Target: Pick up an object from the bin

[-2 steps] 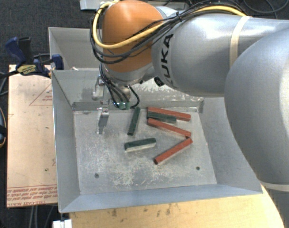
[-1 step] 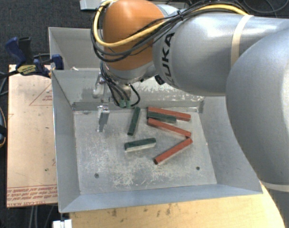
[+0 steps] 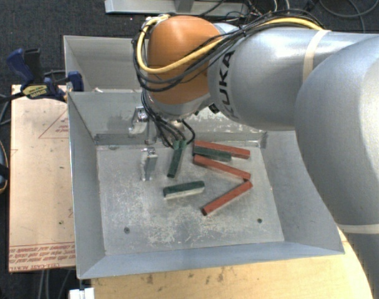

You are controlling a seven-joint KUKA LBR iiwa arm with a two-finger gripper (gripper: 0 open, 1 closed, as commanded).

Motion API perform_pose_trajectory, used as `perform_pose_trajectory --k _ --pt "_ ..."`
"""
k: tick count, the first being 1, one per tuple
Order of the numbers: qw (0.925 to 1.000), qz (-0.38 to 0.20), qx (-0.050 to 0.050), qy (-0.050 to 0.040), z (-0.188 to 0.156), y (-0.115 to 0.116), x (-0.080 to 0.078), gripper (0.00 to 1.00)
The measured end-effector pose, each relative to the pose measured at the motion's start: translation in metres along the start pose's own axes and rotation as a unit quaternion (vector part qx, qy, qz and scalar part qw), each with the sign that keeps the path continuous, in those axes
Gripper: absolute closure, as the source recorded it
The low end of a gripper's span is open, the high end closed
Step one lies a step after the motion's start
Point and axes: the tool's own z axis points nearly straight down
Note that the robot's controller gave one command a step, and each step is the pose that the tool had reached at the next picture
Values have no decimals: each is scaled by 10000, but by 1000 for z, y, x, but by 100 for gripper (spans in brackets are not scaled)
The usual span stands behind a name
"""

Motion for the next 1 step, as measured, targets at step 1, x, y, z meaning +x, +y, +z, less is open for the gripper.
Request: perform_pose_trajectory --k 1 --pt "9973 -738 10 13 27 -31 -14 0"
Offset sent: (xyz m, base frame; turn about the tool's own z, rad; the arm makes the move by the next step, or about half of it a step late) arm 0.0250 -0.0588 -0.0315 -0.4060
